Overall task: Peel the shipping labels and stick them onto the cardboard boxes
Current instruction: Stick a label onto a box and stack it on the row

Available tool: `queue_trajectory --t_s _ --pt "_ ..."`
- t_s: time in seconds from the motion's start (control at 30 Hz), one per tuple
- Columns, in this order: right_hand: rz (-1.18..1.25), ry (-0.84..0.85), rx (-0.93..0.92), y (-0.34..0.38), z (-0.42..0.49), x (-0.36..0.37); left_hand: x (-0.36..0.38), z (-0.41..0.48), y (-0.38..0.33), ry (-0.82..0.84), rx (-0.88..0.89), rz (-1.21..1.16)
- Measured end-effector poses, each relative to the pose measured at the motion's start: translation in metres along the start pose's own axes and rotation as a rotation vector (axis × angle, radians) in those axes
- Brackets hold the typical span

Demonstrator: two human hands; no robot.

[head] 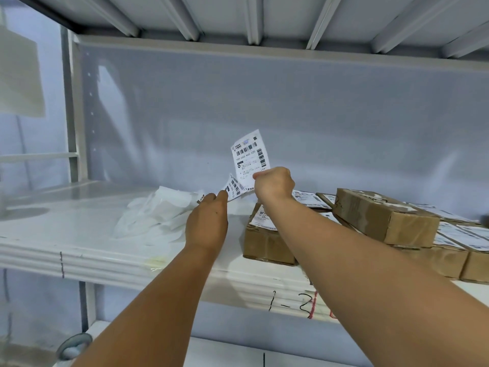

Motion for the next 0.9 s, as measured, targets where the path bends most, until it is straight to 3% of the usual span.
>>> queue_trajectory --t_s 0.17,0.3,0.37,0.57,0.8,0.9 --pt "0.093 -0.015 0.136 -0.013 0.009 0.006 0.000 -0.001 -0.001 0.025 0.004 0.023" --pt "0.188 -0.182 0.143 -0.013 0.026 -0.029 -0.001 -0.001 0.011 0.002 -0.087 -0.044" --pt "0.252 -0.188 0.141 -0.013 0.038 -0.052 0.004 0.001 0.011 0.030 -0.052 -0.036" --pt "0.220 0.005 0.067 -0.020 0.033 -0.057 0.031 0.007 0.005 0.161 0.105 0.019" --pt "0.145 0.216 -0.027 -0.015 0.010 -0.037 0.032 0.004 0.005 0.276 0.065 0.147" --pt "0.107 0.278 -0.062 -0.011 0.001 -0.034 0.030 0.001 0.005 0.251 0.060 0.195"
Point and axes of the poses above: each hand's wrist, its own z-axis towards the middle knuckle, its own x-axis out of the palm, y = z × x, the point moved 5 cm from there along z, towards the middle knuckle, and after that the axes turned 4 degrees about x, right-handed, at the moved point
